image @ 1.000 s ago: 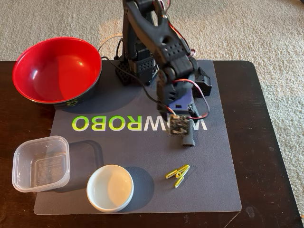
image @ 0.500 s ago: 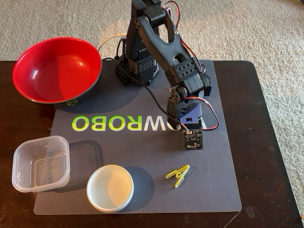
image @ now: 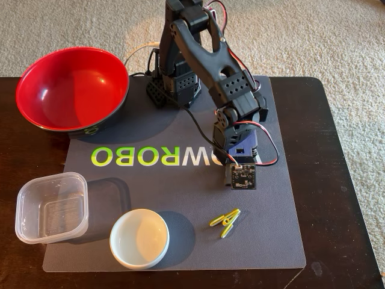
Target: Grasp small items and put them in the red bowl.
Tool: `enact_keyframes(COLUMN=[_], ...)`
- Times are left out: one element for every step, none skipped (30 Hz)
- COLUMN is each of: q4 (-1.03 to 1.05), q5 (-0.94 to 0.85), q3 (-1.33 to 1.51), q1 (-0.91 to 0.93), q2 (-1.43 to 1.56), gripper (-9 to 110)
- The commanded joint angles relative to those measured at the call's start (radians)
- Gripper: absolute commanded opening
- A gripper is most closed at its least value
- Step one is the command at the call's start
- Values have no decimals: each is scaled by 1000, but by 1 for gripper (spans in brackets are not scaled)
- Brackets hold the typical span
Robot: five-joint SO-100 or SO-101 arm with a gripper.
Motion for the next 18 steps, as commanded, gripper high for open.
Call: enact_keyframes(q4=[72,117,163,202,245,281,336,385,420,460,502,531,543,561,580,581,580,578], q5=[-9,-26,-52,-84,-110,-147,-166,-178,-196,-206,-212,-235,-267,-253,-224,-196,-164,-130], q3=[78,78,71,60,43,18,-17,-58,-101,-152,-206,-258,-298,-319,-322,-302,-273,-244], q1=[163,198,236,281,330,379,426,469,515,569,629,721,830,920,1003,1085,1169,1250], q2=[301,393,485,577,655,719,759,782,801,805,796,782,772,762,758,769,779,781], gripper=[0,0,0,0,0,0,0,0,0,0,0,0,0,0,0,0,0,0])
